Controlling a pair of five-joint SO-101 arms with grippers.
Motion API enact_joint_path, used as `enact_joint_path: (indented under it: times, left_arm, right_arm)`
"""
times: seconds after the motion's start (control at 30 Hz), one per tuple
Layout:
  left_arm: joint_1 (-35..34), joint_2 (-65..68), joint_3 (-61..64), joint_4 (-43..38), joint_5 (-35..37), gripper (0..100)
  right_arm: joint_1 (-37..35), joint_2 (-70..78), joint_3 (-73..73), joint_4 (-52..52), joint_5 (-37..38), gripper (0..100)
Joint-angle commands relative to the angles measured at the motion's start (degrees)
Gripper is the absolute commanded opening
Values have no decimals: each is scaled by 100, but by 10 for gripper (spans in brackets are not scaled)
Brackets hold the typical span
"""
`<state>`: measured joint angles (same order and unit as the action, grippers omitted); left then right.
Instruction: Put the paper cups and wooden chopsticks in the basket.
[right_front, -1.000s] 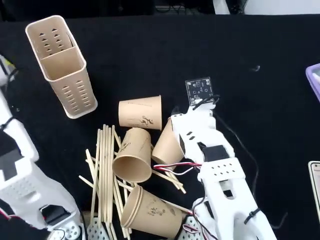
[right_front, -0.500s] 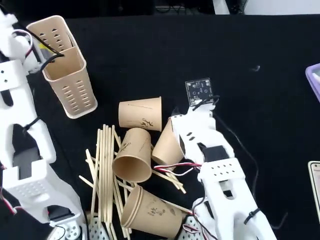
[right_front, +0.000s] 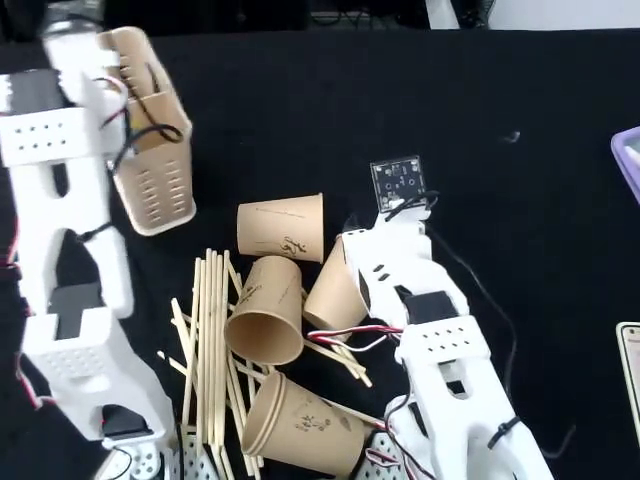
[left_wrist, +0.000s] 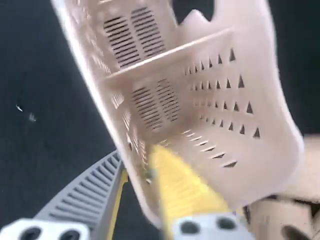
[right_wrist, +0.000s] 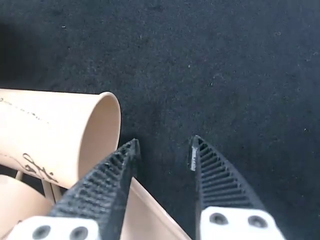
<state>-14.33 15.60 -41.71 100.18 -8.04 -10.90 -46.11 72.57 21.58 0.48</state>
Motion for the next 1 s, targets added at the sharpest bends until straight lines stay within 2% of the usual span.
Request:
enact_joint_path:
  times: [0.0, 0.27, 0.4, 0.5, 0.6, 0.83, 0.97]
  left_arm:
    - [716, -79, -119, 70, -1169, 29]
    - [1640, -765, -57, 70, -1829, 30]
    - [1675, -580, 145, 53, -1846, 35]
    - [1490, -343, 347, 53, -1793, 105]
    - [1174, -290, 277, 53, -1248, 154]
    - [514, -703, -356, 62, 88, 163]
    - [391, -1090, -163, 62, 774, 216]
  right_arm:
    - [-53, -22, -22, -105, -18, 174]
    - [-53, -31, -31, -132, -18, 174]
    - [-53, -31, -31, -123, -18, 174]
    - [-53, -31, -22, -114, -18, 174]
    - [-53, -22, -22, -114, -18, 174]
    - [-53, -22, -22, -123, -18, 175]
    - [-53, -22, -22, -132, -18, 175]
